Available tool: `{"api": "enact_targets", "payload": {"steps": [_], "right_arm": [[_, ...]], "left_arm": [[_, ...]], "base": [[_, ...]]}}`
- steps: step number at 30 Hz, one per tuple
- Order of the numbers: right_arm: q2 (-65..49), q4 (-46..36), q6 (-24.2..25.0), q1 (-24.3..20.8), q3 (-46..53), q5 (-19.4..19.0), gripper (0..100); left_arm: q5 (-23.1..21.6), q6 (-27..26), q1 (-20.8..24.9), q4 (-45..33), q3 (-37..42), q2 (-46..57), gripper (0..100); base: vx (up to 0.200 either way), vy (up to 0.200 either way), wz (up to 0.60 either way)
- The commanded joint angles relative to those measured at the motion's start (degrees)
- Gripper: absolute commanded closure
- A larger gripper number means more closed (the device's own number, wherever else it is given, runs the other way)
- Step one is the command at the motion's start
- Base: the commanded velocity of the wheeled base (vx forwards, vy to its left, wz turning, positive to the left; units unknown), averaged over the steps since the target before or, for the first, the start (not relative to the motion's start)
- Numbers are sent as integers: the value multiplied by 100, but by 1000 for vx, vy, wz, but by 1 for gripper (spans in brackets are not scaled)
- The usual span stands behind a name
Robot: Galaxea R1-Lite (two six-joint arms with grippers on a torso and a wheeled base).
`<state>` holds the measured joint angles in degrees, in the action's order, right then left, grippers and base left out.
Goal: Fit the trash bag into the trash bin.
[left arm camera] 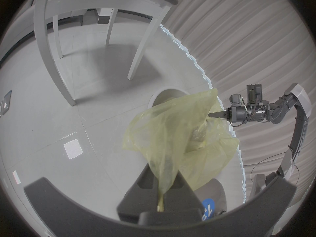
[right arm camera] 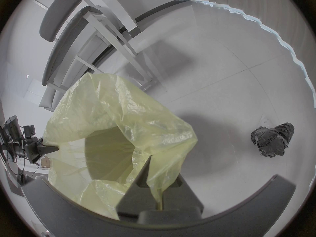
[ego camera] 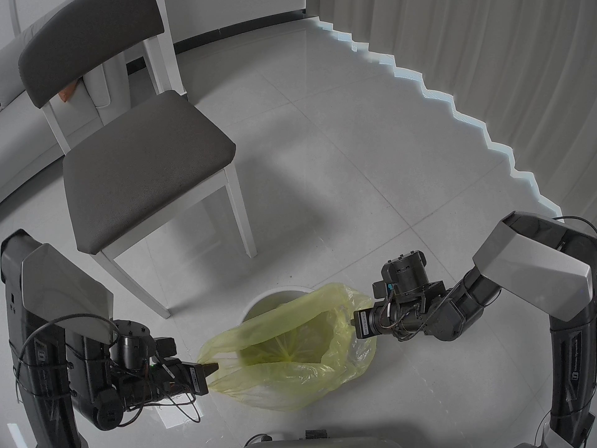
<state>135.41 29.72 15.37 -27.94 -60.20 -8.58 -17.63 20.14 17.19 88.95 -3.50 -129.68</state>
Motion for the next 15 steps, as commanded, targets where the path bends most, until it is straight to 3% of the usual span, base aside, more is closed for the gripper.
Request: {"api": "enact_targets", "payload": {"steps": [1,14,15], "right_arm": [[117,7,1,8,-80,-3,100],[-33,-19,-254,219,184,-3,100],[-76,25,-280,219,298,-3,0]], "left_arm": [[-4,25,-40,105,-301,-268,100],[14,52,-128,105,-766,-215,100],[14,60,-128,105,-758,-206,100]], "base": [[0,0,0],[0,0,0],[0,0,0]]}}
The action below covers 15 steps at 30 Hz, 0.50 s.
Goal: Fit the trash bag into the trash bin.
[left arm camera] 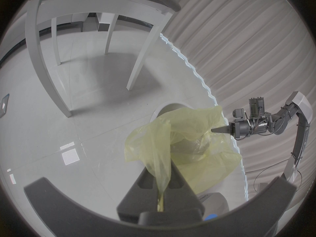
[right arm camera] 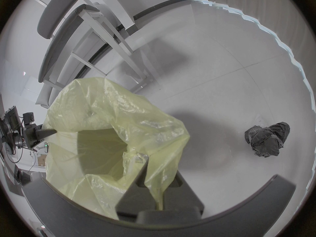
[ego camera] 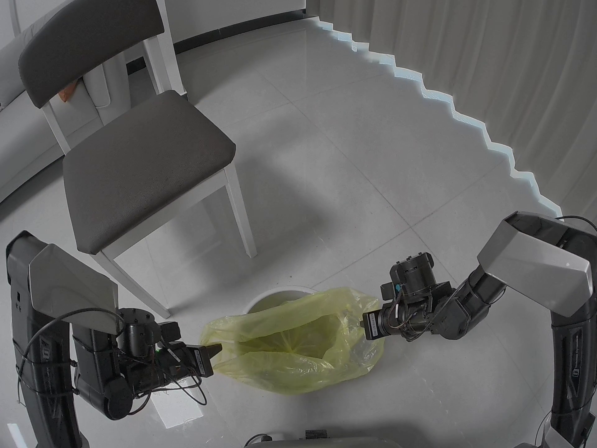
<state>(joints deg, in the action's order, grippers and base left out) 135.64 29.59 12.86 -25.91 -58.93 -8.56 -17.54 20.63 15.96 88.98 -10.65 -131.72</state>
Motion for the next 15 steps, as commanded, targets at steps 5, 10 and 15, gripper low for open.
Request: {"api": "enact_targets", "payload": {"steps": [5,10,15], "right_arm": [[-627,144,-108,24,347,-49,0],[-1066,118,-328,15,277,-76,0],[-996,56,-478,-11,-189,-85,0]], "left_arm": [[23,38,-5,102,-24,59,100],[23,38,-5,102,-24,252,100],[23,38,13,102,-103,287,100]], "base": [[0,0,0],[0,0,0],[0,0,0]]}}
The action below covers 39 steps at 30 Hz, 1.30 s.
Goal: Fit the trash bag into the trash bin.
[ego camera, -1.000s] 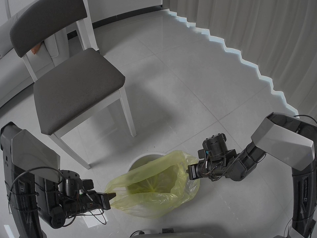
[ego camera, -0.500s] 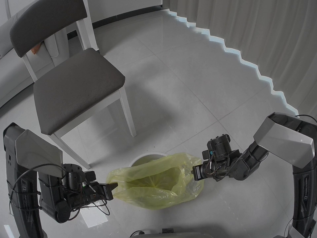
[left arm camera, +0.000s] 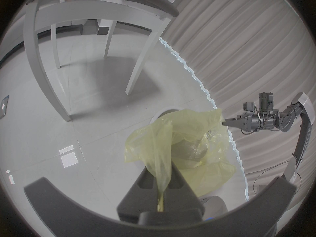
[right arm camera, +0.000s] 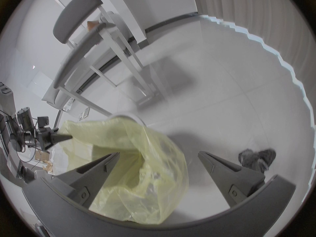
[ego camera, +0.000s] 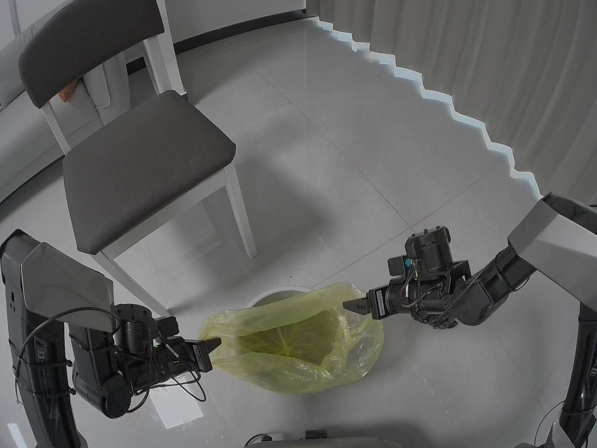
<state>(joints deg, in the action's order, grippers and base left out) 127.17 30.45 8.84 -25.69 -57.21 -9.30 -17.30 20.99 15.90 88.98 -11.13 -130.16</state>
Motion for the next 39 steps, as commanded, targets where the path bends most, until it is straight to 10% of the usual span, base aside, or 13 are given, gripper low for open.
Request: {"api": "enact_targets", "payload": {"steps": [1,14,15,39], "right_arm": [[-96,-57,-75,-68,-458,-10,0],[493,-145,-295,-209,-1011,-10,0],[493,-145,-304,-209,-1011,-10,100],[115,277,-207,-174,-1029,-10,100]], "left_arm": [[7,1,19,102,-47,157,100],[7,1,45,102,-56,272,100],[-2,1,45,102,-65,263,100],[350,247,10,102,-399,70,100]], "base": [[0,0,0],[0,0,0],[0,0,0],[0,0,0]]}}
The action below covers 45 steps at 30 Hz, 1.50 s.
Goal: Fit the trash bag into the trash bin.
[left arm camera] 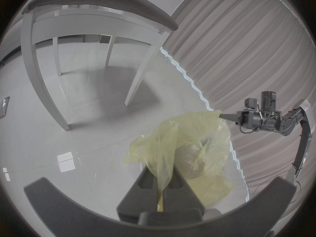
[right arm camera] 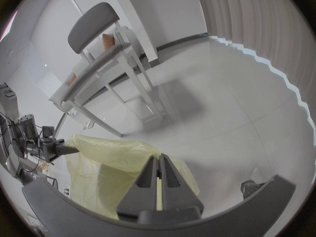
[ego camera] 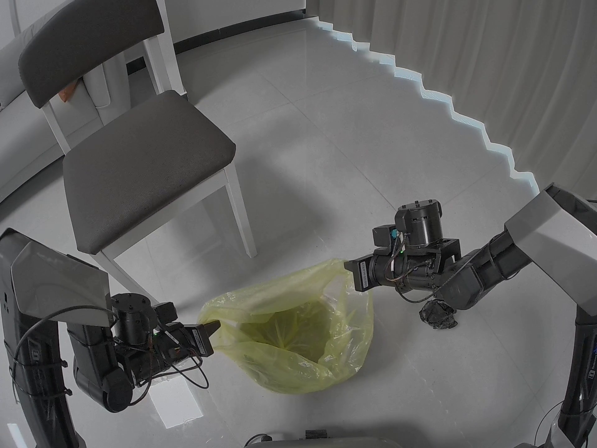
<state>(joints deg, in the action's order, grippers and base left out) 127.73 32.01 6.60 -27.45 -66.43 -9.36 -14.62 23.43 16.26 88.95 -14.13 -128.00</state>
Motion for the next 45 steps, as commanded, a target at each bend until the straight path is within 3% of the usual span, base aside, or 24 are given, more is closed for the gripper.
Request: {"api": "enact_targets", "payload": {"steps": [1,18,31,45], "right_arm": [[191,200,35,-6,-160,-4,100],[1500,525,123,-23,-652,-4,100],[1105,1114,509,-14,-608,-127,100],[1667,1615,668,-14,-802,-136,100]], "left_arm": [[126,12,-27,105,-99,-208,100],[205,4,-378,105,-327,-788,100],[214,250,-475,105,-64,-129,100],[293,259,-492,105,-319,-375,100]], "base": [[0,0,0],[0,0,0],[0,0,0],[0,0,0]]}}
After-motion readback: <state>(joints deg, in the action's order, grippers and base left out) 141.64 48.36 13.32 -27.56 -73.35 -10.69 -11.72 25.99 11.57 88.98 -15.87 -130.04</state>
